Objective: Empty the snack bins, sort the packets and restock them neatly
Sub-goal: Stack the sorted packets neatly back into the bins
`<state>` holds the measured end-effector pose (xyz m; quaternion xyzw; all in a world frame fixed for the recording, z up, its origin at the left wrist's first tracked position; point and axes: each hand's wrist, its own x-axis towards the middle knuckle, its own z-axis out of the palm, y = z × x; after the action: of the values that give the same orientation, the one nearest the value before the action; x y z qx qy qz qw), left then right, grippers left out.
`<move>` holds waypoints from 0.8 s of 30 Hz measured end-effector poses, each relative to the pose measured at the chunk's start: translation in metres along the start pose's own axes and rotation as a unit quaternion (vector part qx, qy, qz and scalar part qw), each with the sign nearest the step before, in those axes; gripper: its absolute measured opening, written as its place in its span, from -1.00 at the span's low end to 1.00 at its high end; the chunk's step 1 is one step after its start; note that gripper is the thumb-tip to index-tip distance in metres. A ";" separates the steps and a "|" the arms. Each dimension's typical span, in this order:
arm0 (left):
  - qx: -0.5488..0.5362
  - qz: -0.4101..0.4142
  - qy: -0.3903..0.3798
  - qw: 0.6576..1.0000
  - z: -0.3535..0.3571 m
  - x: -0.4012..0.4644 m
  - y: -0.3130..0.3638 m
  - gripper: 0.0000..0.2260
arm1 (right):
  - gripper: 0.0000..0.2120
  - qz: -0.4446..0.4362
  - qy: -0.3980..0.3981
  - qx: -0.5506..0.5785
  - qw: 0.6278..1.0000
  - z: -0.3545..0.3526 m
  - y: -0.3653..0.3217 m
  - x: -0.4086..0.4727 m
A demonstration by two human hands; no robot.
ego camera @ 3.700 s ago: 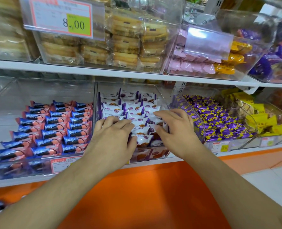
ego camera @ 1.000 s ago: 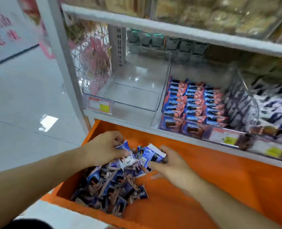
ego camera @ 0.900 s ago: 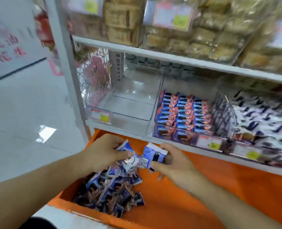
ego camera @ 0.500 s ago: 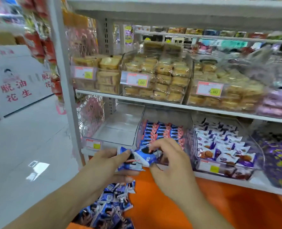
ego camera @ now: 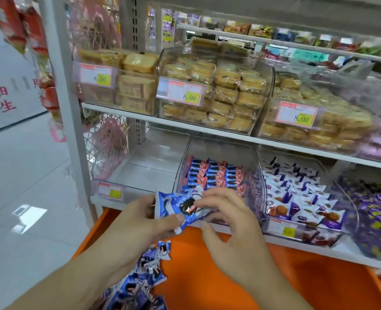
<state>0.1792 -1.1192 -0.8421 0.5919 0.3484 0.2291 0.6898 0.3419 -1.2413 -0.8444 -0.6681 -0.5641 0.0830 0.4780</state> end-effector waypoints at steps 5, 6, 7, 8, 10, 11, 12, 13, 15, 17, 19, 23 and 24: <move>0.083 0.029 0.001 0.996 -0.009 0.003 0.000 -0.66 | -0.56 0.126 -0.010 0.100 0.987 -0.002 -0.001 0.008; 0.093 0.034 -0.002 0.995 -0.009 0.002 0.000 -0.66 | -0.54 0.148 -0.028 0.110 0.983 -0.002 -0.001 0.009; 0.096 0.037 -0.005 0.995 -0.010 0.002 0.000 -0.65 | -0.55 0.160 -0.043 0.108 0.980 -0.002 -0.001 0.009; 0.094 0.040 -0.008 0.995 -0.010 0.001 0.000 -0.65 | -0.59 0.166 -0.051 0.098 0.980 -0.002 -0.001 0.008; 0.085 0.040 -0.010 0.996 -0.011 -0.001 0.001 -0.65 | -0.65 0.173 -0.048 0.094 0.979 0.000 -0.002 0.007; 0.081 0.037 -0.007 0.996 -0.012 -0.001 0.002 -0.65 | -0.66 0.177 -0.041 0.101 0.978 0.001 -0.002 0.007; 0.077 0.037 -0.005 0.996 -0.014 -0.001 0.002 -0.65 | -0.67 0.181 -0.034 0.108 0.977 0.002 -0.002 0.007; 0.075 0.038 -0.004 0.996 -0.015 -0.001 0.002 -0.65 | -0.67 0.184 -0.026 0.115 0.976 0.002 -0.002 0.007; 0.077 0.039 -0.009 0.996 -0.018 -0.002 0.003 -0.63 | -0.65 0.185 -0.010 0.131 0.974 0.001 -0.001 0.007; 0.082 0.038 -0.022 0.996 -0.019 -0.003 0.002 -0.60 | -0.65 0.174 -0.002 0.151 0.973 0.000 -0.001 0.007; 0.094 0.040 -0.043 0.994 -0.017 -0.005 0.002 -0.58 | -0.65 0.157 -0.009 0.158 0.975 0.000 -0.003 0.005; 0.110 0.060 -0.067 0.990 -0.011 -0.007 0.000 -0.61 | -0.70 0.139 -0.006 0.104 0.985 0.007 -0.004 0.004; 0.111 0.063 -0.068 0.989 -0.010 -0.008 -0.001 -0.62 | -0.71 0.136 -0.002 0.084 0.987 0.008 -0.004 0.003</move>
<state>0.1665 -1.1185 -0.8415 0.6999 0.2855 0.1913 0.6261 0.3353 -1.2343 -0.8446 -0.6958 -0.4599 0.1961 0.5157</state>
